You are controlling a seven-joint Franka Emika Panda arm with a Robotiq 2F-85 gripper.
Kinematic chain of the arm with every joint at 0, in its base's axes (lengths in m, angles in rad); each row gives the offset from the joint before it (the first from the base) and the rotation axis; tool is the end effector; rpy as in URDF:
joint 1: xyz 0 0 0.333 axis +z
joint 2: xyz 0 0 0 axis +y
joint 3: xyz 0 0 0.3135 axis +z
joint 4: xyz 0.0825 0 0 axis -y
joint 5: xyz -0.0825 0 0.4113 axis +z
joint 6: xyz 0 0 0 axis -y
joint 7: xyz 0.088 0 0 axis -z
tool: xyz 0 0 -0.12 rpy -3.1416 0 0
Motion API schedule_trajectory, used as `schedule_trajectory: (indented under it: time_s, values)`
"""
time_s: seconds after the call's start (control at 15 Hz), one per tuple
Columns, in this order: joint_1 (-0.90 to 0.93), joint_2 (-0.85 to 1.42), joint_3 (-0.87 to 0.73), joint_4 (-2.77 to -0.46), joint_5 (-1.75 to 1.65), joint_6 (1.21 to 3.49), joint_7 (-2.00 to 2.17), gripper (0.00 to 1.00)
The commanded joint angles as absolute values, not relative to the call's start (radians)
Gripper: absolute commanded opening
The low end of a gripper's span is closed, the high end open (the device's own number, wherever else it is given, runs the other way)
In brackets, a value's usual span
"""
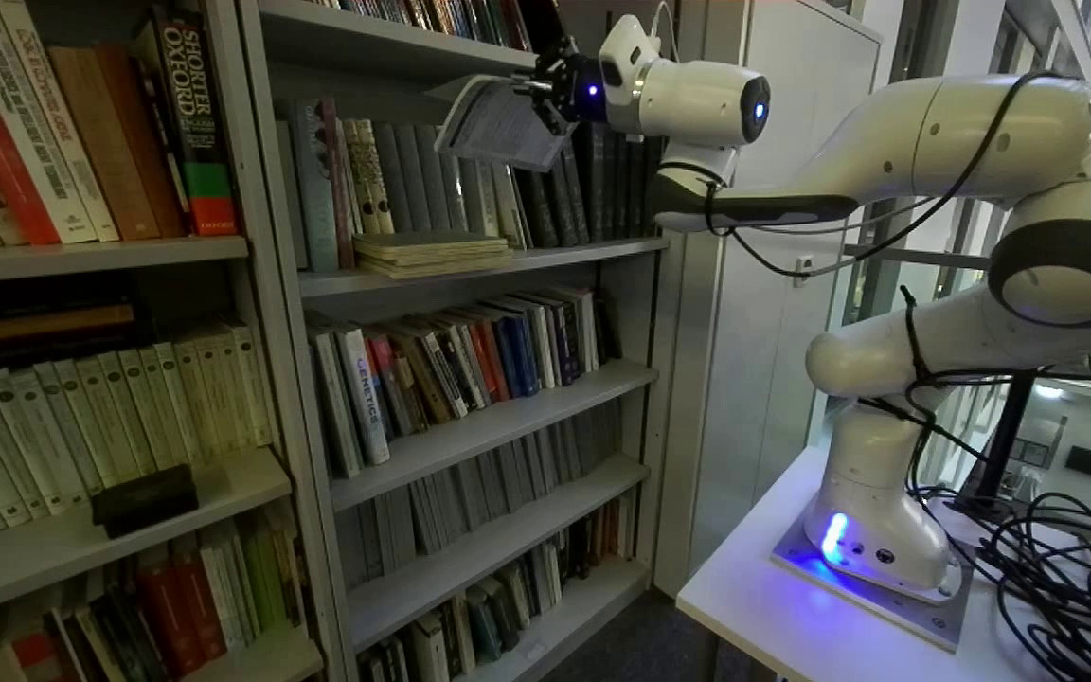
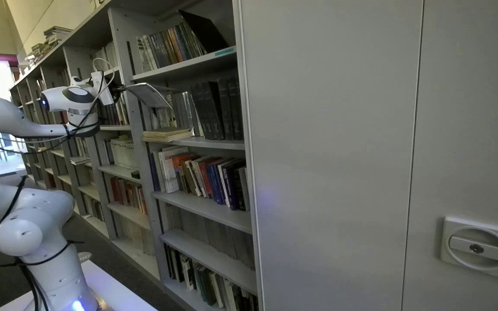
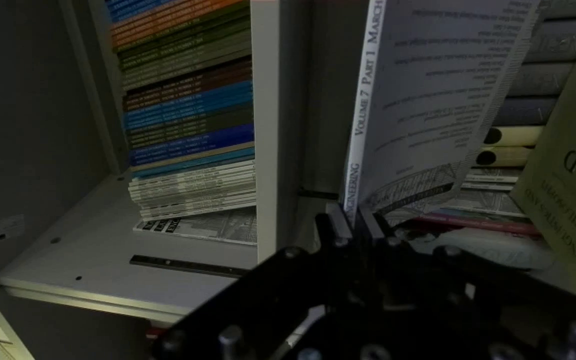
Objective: Take the book that lies on top of the standing books and put it on the pile, and pull out another book and put it on the pile
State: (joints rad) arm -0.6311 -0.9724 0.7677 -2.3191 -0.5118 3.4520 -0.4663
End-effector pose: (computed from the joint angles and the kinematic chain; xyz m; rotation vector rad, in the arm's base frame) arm 0.3561 0.2874 0.7042 0.9523 1.2142 1.3964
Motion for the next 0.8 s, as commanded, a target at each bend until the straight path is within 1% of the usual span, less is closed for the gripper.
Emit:
schedule_trajectory:
  time_s: [0.0,0.73]
  values:
    - [-0.713,-0.984,0.813,-2.246,-0.472,3.458,-0.479,0.02]
    - [-0.884,-1.015,0.944,-2.163,-0.462,3.458,-0.464,0.02]
